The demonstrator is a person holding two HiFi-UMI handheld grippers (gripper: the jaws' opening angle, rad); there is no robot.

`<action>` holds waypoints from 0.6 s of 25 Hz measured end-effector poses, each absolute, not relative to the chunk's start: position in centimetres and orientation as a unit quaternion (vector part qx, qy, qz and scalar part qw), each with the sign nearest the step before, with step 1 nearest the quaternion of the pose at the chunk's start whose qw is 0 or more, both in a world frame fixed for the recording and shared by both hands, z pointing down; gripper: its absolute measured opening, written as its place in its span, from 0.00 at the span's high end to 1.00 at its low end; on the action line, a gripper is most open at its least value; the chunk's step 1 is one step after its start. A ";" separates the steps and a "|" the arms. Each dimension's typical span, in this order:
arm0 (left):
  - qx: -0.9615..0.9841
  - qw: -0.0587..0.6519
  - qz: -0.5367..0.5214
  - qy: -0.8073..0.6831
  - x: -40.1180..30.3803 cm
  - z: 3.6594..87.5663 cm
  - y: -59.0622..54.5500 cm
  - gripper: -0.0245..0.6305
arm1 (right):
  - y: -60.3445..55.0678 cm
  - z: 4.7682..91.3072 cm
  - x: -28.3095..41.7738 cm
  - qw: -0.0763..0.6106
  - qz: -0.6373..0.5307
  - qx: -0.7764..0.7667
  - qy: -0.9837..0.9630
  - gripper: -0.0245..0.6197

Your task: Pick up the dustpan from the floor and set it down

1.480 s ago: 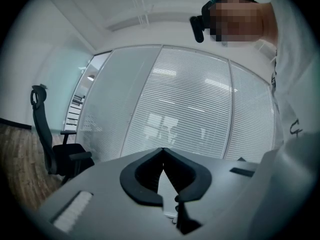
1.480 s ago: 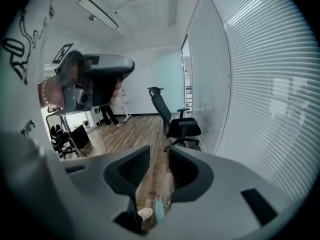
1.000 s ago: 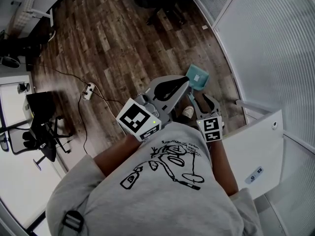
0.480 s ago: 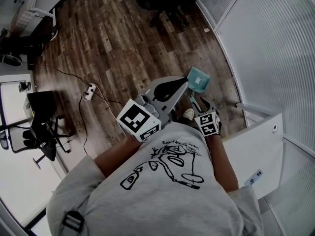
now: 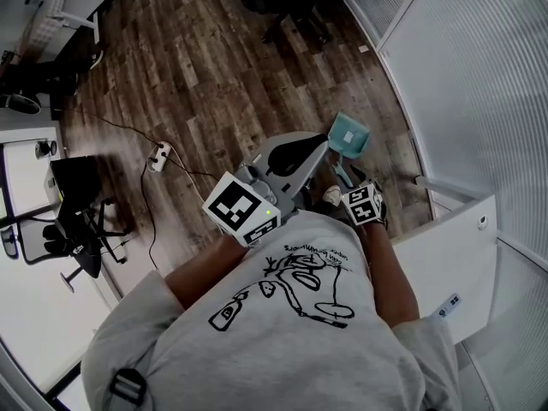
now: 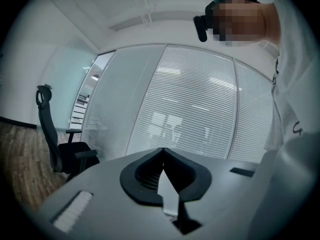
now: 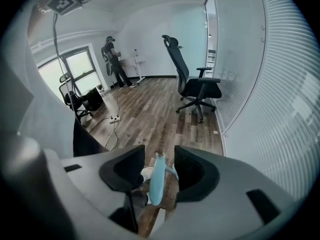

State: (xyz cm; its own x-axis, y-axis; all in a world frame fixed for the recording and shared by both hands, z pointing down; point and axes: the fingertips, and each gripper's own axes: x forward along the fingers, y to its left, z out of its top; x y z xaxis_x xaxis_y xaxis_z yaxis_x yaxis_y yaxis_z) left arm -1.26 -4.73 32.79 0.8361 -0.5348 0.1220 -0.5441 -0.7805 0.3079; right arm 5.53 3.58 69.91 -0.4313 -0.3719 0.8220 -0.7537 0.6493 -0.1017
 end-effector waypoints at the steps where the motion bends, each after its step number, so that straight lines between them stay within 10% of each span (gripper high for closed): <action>1: 0.943 0.169 0.015 -0.286 -1.4 32.9 -4.7 0.96 | 3.6 70.3 5.5 0.407 0.238 0.345 -0.812 0.72; 15: 0.935 0.186 0.027 -0.299 -2.8 34.7 -4.5 0.96 | 4.9 75.3 4.9 0.434 0.269 0.325 -0.796 0.69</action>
State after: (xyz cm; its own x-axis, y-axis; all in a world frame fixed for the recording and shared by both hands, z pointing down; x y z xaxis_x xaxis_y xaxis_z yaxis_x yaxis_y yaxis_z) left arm -2.80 -4.53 34.66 0.8194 -0.5499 0.1621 -0.5701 -0.7518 0.3314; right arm 4.94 4.86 75.34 -0.4118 -0.2826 0.8664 -0.7508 0.6440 -0.1469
